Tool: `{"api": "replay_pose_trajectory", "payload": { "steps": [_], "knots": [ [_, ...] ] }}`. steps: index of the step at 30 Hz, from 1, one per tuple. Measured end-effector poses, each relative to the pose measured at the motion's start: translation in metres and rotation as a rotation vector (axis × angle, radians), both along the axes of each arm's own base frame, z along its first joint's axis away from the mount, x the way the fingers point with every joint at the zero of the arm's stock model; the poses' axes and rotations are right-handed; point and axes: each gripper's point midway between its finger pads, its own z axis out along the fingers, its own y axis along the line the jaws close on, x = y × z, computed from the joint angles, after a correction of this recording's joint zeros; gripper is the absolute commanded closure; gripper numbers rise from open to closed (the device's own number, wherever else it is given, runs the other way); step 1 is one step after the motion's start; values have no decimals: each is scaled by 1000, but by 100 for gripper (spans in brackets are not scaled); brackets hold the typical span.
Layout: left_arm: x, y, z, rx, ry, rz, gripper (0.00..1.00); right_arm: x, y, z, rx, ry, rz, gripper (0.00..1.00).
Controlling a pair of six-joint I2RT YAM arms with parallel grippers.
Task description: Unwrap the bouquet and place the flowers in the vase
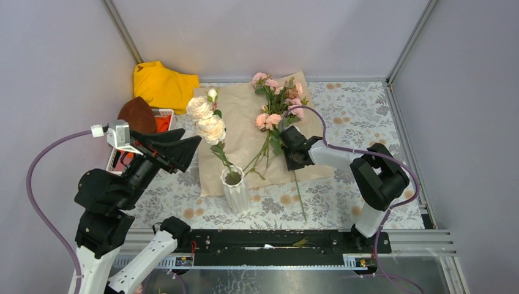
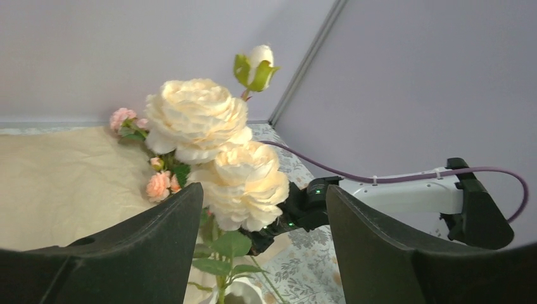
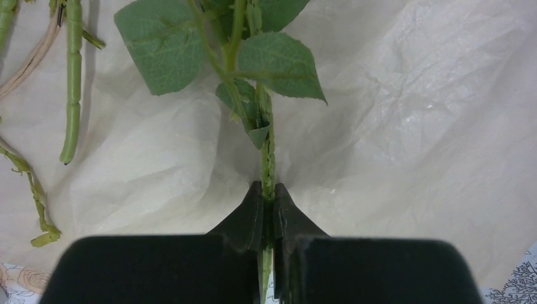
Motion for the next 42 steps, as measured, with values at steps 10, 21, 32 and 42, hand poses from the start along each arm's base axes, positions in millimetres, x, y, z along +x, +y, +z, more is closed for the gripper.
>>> {"api": "replay_pose_trajectory", "payload": {
  "steps": [10,21,32,42],
  "knots": [
    [-23,29,18,-33,-67,89,21,6,5,73,125,-146,-5,100],
    [-21,23,16,-21,-57,65,19,-23,-4,235,434,-497,81,100],
    [-3,-48,-10,38,28,-266,18,-104,25,339,839,-597,451,100],
    [-19,-72,-1,-26,-33,-455,1,-143,64,365,1128,-481,699,100]
  ]
}}
